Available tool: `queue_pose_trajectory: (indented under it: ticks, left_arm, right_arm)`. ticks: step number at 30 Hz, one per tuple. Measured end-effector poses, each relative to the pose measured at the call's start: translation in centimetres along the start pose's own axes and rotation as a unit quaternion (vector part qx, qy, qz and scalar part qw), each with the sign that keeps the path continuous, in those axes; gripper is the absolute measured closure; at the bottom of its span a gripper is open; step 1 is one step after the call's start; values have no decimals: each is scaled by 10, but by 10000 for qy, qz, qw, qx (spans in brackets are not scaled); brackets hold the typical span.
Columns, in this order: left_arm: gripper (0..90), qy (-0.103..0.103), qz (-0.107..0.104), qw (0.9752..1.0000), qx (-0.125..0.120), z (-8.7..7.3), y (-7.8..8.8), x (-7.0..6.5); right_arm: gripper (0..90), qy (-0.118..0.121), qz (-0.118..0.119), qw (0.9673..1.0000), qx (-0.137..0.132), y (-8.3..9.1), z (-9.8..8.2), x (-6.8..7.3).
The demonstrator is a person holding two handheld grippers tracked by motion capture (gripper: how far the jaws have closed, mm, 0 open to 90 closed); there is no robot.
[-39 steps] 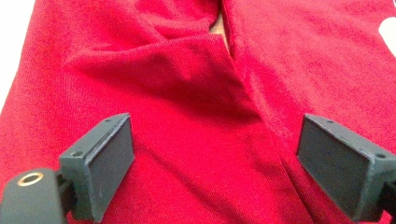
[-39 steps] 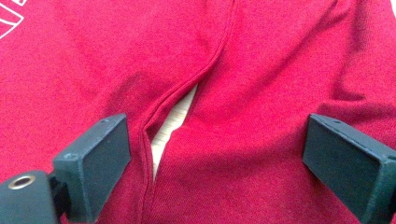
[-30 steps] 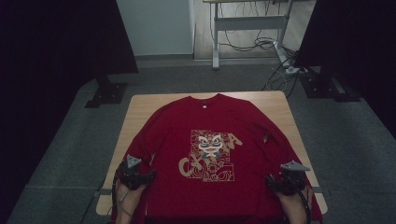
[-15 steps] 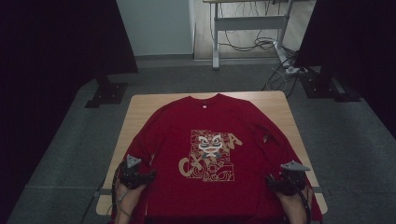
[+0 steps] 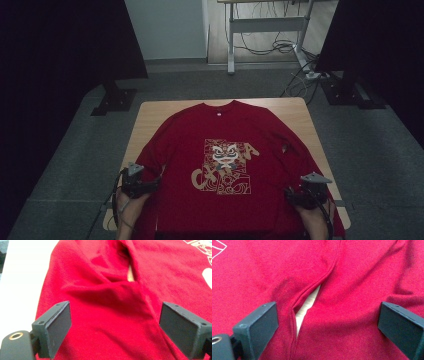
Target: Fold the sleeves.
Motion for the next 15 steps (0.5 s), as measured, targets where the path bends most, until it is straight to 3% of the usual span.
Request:
queue_pose_trajectory:
  ticks: [3,4,6,7,10,13,15]
  left_arm:
    - [110,1,29,10000,-19,4,0,7]
    - [110,36,54,10000,-51,8,1,16]
    - [110,36,54,10000,-51,8,1,16]
    - [110,144,84,9998,-100,12,1,26]
    - [127,196,113,9997,-103,13,-1,35]
    - [129,196,113,9997,-103,13,-1,35]
    - [145,244,217,9995,-55,13,-8,47]
  right_arm:
    - [36,1,-1,10000,0,0,0,0]
    - [36,1,-1,10000,1,0,0,0]
    - [36,2,0,10000,1,0,0,0]
    - [35,2,0,10000,1,0,0,0]
    - [35,2,0,10000,0,0,0,0]
    - [35,2,6,10000,3,0,0,0]
    - [34,2,7,10000,4,0,0,0]
Point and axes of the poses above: each handheld gripper's, and its own axes: y roughly backward along the jaws, z roughly out of its top, x roughly to its left, the point moved 6 cm from there along -y, roughly forward along the jaws, and after that the axes turned 10 degrees about z, right-handed, at the moved point
